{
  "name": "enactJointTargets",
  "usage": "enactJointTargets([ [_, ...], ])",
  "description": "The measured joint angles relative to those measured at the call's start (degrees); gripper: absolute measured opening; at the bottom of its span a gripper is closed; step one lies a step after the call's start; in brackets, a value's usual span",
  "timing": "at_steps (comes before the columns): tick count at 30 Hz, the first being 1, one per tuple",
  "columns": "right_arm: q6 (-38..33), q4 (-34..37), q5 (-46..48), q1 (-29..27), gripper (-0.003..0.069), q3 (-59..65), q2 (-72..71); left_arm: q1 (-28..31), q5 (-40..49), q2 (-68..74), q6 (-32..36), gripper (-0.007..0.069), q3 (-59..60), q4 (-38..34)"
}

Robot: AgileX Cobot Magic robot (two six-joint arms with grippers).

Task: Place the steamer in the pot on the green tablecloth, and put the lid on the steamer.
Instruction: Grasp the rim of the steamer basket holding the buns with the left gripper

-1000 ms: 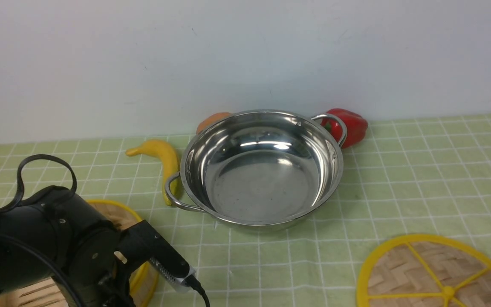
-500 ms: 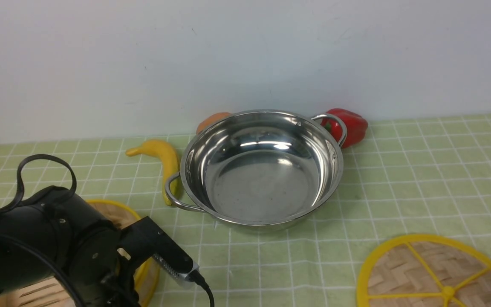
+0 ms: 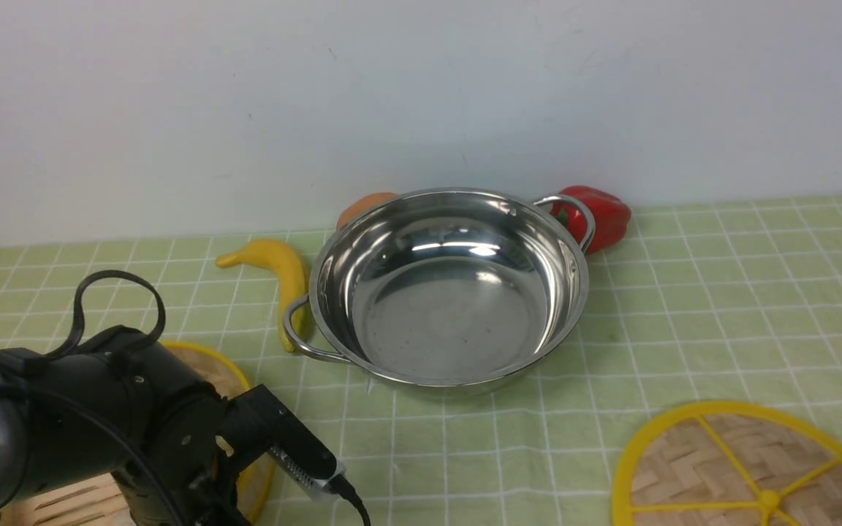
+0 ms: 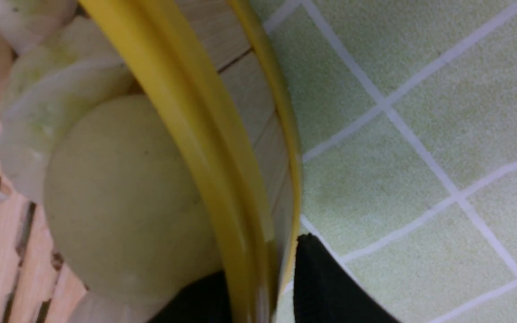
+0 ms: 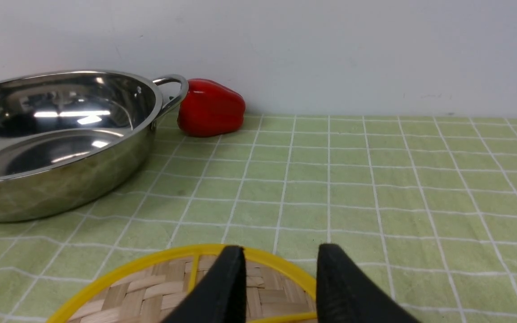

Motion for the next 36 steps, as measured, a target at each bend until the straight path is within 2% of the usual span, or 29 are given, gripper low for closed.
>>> enactJointTargets([
  [4, 0.0, 0.0, 0.0, 0.0, 0.0243, 0.0, 0.0, 0.0, 0.1, 0.0, 0.0, 0.0152, 0.0, 0.0],
  [10, 0.0, 0.0, 0.0, 0.0, 0.0243, 0.0, 0.0, 0.0, 1.0, 0.0, -0.3, 0.0031, -0.2, -1.4],
  [17, 0.0, 0.0, 0.0, 0.0, 0.0243, 0.0, 0.0, 0.0, 3.2, 0.5, -0.3, 0.0032, -1.6, -2.2],
  [20, 0.0, 0.0, 0.0, 0.0, 0.0243, 0.0, 0.0, 0.0, 6.7, 0.7, -0.3, 0.0032, -3.9, -3.4],
  [28, 0.0, 0.0, 0.0, 0.0, 0.0243, 0.0, 0.0, 0.0, 13.9, 0.7, -0.2, 0.0032, -12.1, -2.4],
  [36, 0.0, 0.0, 0.0, 0.0, 0.0243, 0.0, 0.0, 0.0, 23.3, 0.7, 4.0, 0.0032, -24.2, -2.4],
])
